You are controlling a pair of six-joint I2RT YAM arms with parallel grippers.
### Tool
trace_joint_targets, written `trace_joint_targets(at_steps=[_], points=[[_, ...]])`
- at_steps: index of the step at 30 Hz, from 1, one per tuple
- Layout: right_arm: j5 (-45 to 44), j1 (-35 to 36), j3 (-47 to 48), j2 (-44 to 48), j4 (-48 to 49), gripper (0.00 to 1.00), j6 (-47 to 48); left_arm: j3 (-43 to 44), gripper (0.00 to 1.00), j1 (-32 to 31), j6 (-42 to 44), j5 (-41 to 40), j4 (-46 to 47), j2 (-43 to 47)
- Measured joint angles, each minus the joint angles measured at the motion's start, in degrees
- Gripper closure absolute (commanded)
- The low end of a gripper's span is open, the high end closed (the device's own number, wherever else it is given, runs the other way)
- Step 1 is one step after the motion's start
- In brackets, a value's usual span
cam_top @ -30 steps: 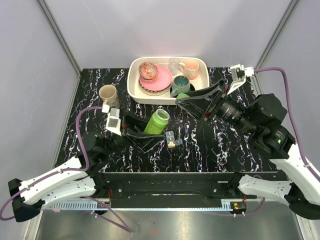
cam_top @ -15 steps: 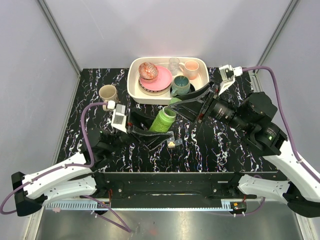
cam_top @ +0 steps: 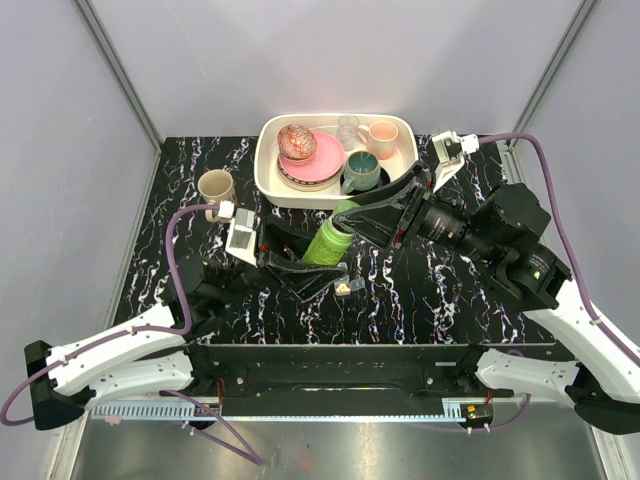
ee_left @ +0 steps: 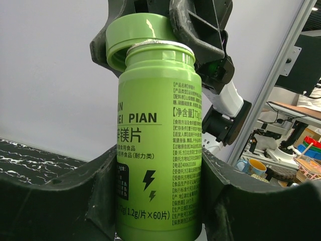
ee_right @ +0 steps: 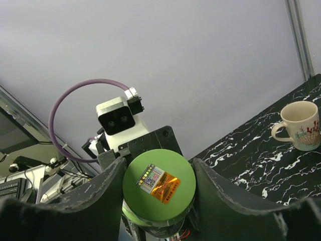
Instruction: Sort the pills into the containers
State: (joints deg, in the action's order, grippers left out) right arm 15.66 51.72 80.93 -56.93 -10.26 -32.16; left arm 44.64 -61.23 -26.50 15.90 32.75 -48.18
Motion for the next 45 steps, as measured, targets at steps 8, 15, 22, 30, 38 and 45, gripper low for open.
trace_joint_targets(at_steps=[8,15,22,30,38,45], points=[[2.84,0.00,0.00,-0.31,1.03,1.00,-0.98,0.00,1.00,-0.17,0.15,-0.04,-0.04,-0.44],[5.88,-0.02,0.00,-1.33,1.49,1.00,-1.36,0.00,1.00,-0.17,0.15,-0.09,0.17,-0.63],[7.17,-0.02,-0.57,-1.11,2.51,1.00,-0.24,0.00,1.00,-0.35,0.13,-0.07,0.33,-0.63],[9.38,-0.15,-2.32,-0.48,4.72,1.00,3.52,0.00,1.00,-0.44,0.07,0.44,-0.13,-0.63],[14.01,-0.37,-2.54,-0.94,7.21,1.00,5.42,-0.02,1.00,-0.61,-0.59,2.16,0.42,-0.50],[19.08,-0.52,-2.56,-1.99,9.44,1.00,6.43,-0.02,1.00,-0.74,-0.57,4.44,0.15,-0.26]])
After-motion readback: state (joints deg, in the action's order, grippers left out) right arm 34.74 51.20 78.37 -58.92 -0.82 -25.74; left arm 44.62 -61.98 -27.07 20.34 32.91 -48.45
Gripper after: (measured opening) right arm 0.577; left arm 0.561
